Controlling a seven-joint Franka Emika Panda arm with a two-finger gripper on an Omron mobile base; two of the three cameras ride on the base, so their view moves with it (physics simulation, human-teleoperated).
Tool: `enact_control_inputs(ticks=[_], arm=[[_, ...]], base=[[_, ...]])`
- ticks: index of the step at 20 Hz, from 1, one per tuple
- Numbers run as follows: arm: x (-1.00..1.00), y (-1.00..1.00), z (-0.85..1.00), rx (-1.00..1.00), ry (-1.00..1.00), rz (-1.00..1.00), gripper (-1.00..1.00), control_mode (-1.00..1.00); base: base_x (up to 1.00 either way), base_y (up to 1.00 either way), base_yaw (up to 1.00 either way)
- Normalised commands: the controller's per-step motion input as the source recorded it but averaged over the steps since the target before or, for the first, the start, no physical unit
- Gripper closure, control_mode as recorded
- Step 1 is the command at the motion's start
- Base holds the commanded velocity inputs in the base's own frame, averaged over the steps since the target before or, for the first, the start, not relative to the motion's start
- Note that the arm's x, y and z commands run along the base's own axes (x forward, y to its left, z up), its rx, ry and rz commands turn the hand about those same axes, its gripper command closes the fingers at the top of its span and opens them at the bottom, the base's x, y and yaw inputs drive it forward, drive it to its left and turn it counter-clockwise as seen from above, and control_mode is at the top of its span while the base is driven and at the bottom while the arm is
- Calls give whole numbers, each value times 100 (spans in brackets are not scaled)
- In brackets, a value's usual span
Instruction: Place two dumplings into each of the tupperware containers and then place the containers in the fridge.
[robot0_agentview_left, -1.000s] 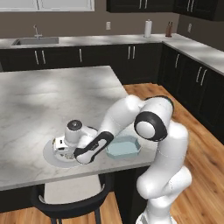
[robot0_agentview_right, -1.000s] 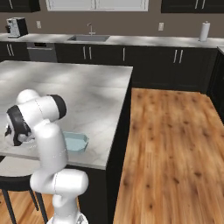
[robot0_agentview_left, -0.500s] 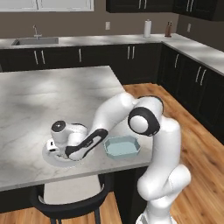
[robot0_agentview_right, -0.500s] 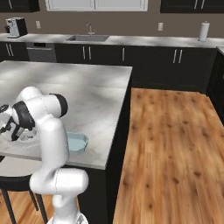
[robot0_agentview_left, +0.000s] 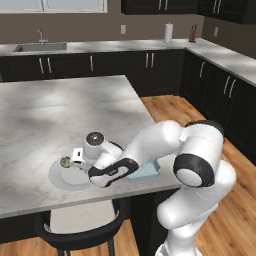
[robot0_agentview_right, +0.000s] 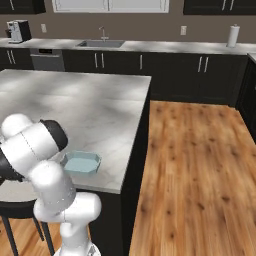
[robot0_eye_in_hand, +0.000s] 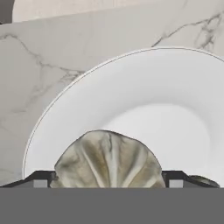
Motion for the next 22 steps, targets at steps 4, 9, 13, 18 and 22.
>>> enact_control_inputs(ticks=[4, 9, 13, 18, 22], arm=[[-67, -97, 100, -13, 7, 0, 100, -100], [-41, -83, 100, -31, 17, 0, 100, -100], [-18, -81, 98, -26, 10, 0, 100, -100], [15, -66, 24, -5, 2, 0, 100, -100], [52, -9, -52, 5, -1, 1, 100, -100]], base=[[0, 0, 0], [0, 0, 0], [0, 0, 0], [0, 0, 0], [0, 0, 0]])
